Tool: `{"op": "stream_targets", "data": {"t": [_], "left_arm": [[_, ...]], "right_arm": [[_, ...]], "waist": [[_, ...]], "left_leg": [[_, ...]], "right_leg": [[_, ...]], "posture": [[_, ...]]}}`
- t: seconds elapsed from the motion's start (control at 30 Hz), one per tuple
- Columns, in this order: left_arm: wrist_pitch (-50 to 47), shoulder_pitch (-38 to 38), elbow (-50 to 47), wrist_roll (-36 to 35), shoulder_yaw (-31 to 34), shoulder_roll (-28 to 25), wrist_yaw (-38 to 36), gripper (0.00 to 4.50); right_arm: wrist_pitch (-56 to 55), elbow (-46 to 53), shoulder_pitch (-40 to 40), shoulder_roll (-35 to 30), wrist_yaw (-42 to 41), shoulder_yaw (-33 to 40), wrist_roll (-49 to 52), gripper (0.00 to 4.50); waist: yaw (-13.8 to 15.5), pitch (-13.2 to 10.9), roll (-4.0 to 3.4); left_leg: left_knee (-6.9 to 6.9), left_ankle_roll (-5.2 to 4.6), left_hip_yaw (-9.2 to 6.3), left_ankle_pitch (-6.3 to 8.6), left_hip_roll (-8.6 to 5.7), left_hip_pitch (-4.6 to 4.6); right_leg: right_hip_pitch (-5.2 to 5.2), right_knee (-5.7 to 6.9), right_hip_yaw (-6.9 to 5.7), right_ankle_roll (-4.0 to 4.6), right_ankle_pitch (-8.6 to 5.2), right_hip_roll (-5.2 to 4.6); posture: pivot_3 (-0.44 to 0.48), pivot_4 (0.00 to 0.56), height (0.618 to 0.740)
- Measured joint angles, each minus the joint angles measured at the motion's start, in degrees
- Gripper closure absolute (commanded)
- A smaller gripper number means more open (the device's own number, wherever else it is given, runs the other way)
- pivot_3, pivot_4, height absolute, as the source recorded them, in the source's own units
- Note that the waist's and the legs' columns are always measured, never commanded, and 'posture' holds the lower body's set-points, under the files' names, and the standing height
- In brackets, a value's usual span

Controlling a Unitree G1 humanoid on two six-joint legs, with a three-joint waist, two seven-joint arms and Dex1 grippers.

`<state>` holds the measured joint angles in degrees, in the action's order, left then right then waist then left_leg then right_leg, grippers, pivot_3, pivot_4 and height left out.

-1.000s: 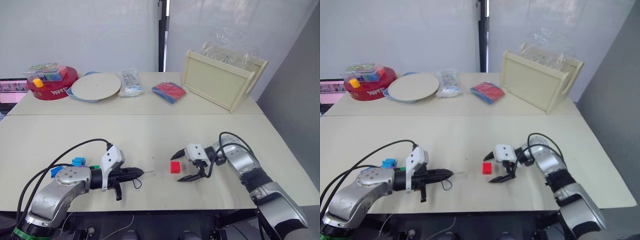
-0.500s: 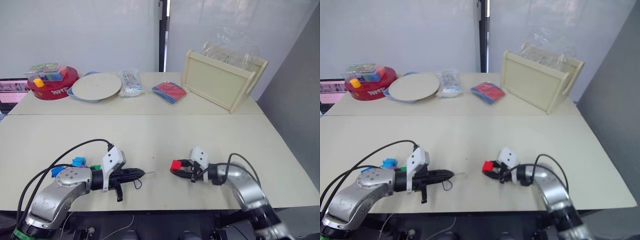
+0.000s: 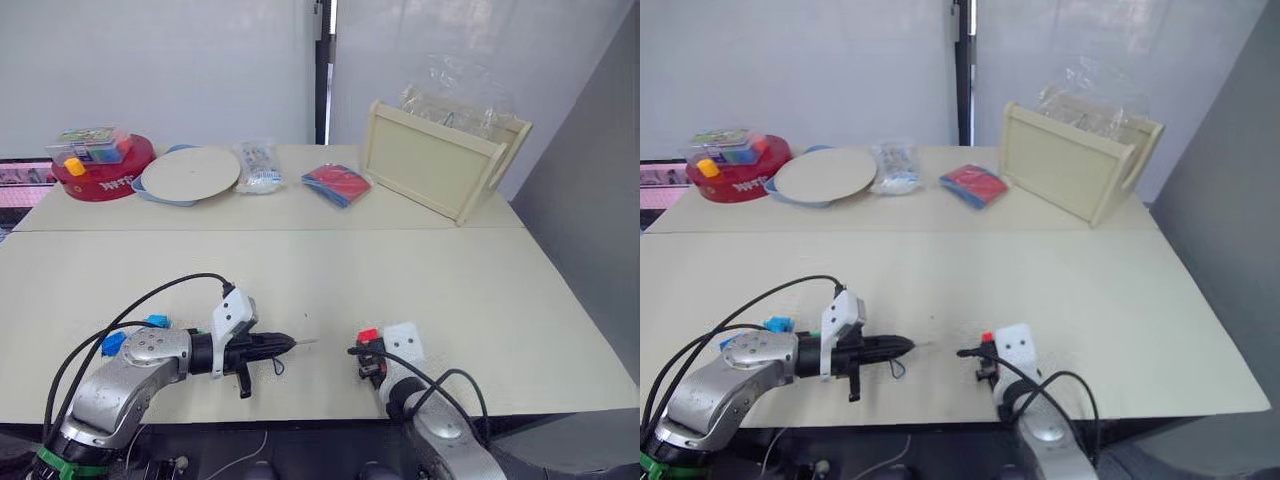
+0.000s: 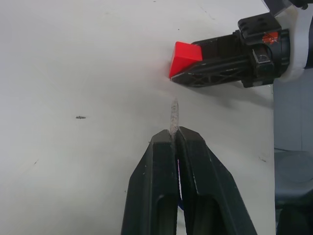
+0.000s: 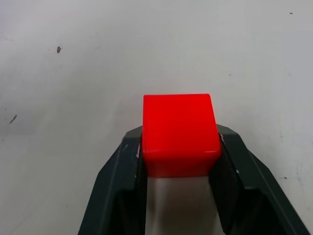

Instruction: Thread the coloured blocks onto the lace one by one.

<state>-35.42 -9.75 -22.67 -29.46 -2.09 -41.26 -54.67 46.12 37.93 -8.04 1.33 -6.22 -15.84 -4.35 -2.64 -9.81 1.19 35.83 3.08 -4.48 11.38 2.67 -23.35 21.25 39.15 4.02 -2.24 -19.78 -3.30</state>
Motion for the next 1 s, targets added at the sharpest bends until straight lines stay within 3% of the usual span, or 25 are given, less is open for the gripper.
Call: {"op": "stream_targets", "data": {"t": [0.2, 0.37, 0.47, 0.53, 0.6, 0.93, 1.0], "left_arm": [[0.0, -0.01, 0.13, 0.14, 0.0, -0.41, -0.12, 4.5], [0.0, 0.02, 0.12, 0.13, 0.0, -0.57, -0.1, 4.5], [-0.01, -0.23, 0.13, 0.1, -0.03, -0.59, -0.09, 4.5], [0.0, -0.22, 0.06, 0.09, -0.03, -0.67, -0.12, 4.5], [0.0, 0.2, -0.09, 0.05, -0.19, -0.74, -0.2, 4.5], [-0.76, 0.73, -0.4, -0.12, -0.37, -1.04, 0.0, 4.5], [-0.78, 0.69, -0.39, -0.13, -0.37, -1.04, -0.01, 4.5]], "right_arm": [[-0.14, 0.13, 0.78, -2.55, -2.46, 1.05, 3.02, 0.03], [-0.6, 1.61, 4.24, -14.67, -12.59, 6.73, 8.07, 0.03], [-3.54, 0.89, 7.54, -24.45, -24.45, 8.95, 14.11, 0.03], [-9.55, -4.99, 13.14, -35.27, -39.94, 9.02, 18.72, 0.03], [-14.5, -13.18, 19.53, -40.33, -50.01, 8.05, 19.86, 0.03], [-42.29, -49.21, 40.72, -39.14, -70.68, -1.75, 13.93, 0.03], [-45.9, -53.94, 42.1, -38.14, -72.92, -2.23, 13.44, 0.56]], "waist": [[0.12, 0.0, 0.0], [0.34, -0.01, 0.01], [0.05, -0.02, 0.01], [-0.09, -0.03, 0.01], [-0.06, -0.04, 0.03], [0.38, -0.06, 0.04], [0.36, -0.06, 0.04]], "left_leg": [[0.02, 0.0, 0.0, 0.0, -0.01, -0.02], [0.04, -0.01, -0.02, 0.0, -0.04, -0.04], [0.04, -0.03, 0.01, 0.01, -0.03, 0.02], [0.06, -0.05, 0.03, 0.02, -0.03, 0.09], [0.06, -0.06, 0.01, 0.02, -0.02, 0.13], [0.2, -0.1, 0.02, 0.04, -0.04, -0.01], [0.2, -0.09, 0.02, 0.04, -0.04, -0.01]], "right_leg": [[-0.02, -0.02, 0.0, 0.0, 0.0, -0.02], [-0.05, -0.04, -0.04, 0.0, 0.0, -0.02], [-0.1, -0.06, -0.02, 0.0, 0.0, -0.01], [-0.17, -0.08, -0.01, 0.0, 0.0, 0.0], [-0.2, -0.08, -0.03, 0.0, 0.0, 0.01], [-0.19, -0.16, -0.04, 0.0, 0.0, -0.03], [-0.19, -0.16, -0.04, 0.0, 0.0, -0.04]], "posture": [[0.0, 0.15, 0.74], [0.0, 0.15, 0.74], [0.0, 0.15, 0.74], [0.0, 0.15, 0.74], [0.0, 0.15, 0.74], [0.0, 0.15, 0.74], [0.0, 0.15, 0.74]]}}
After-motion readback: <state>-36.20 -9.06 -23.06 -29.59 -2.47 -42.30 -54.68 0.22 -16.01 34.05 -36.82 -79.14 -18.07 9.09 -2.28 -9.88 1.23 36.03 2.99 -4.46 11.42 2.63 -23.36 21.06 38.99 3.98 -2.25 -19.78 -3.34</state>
